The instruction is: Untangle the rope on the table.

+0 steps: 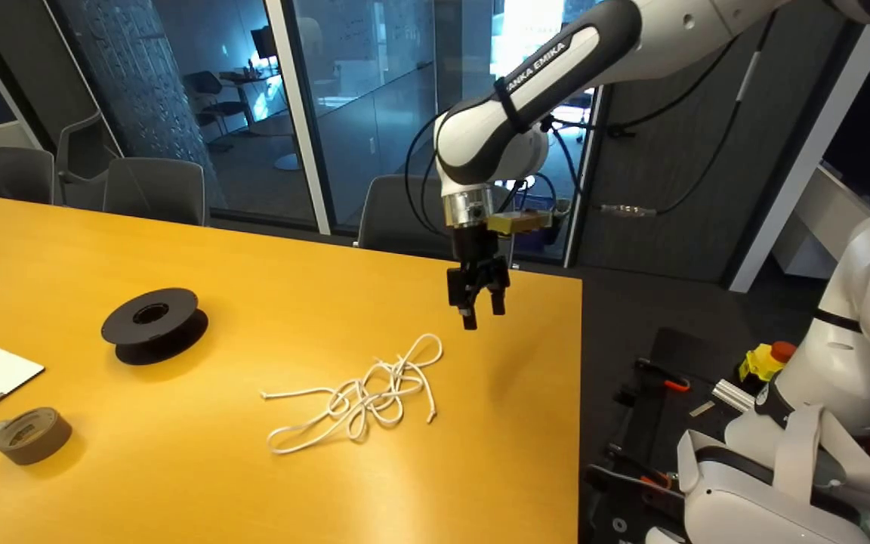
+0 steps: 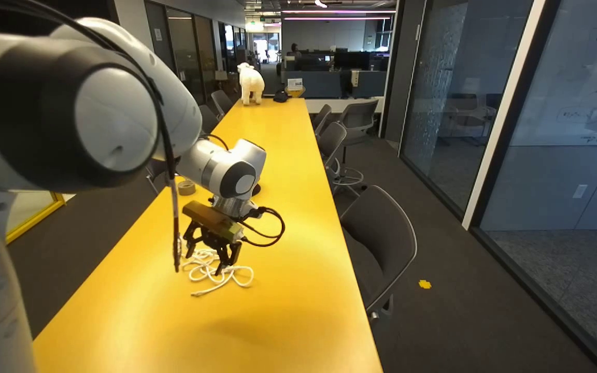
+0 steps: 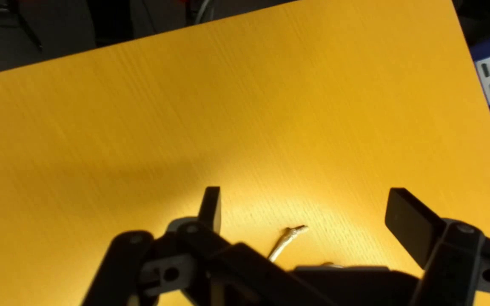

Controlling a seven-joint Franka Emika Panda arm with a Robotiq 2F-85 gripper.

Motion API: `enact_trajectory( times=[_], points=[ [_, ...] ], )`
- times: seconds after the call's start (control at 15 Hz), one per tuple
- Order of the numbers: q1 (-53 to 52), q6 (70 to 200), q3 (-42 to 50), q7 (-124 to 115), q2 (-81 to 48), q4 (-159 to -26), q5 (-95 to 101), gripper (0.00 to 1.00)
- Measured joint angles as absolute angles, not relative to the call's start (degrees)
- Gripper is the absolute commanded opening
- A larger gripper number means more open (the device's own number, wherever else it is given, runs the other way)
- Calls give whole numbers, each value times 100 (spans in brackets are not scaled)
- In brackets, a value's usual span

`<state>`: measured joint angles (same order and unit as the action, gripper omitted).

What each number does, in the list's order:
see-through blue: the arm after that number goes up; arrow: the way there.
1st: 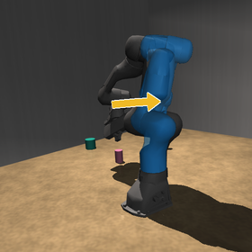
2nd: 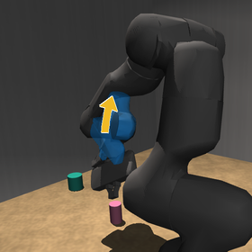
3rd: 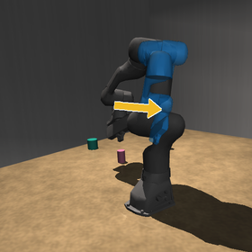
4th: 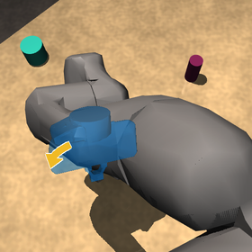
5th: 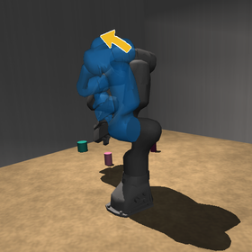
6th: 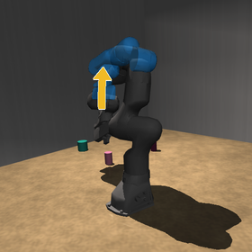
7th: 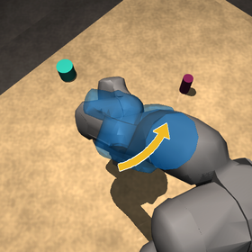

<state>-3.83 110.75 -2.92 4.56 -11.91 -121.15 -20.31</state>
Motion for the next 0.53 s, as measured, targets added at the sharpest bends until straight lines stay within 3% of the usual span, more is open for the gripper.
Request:
enact_trajectory(
  times=[0.53],
  points=[
    [-427, 11544, -723, -39, -2693, -10859, -3007, 100]
  ],
)
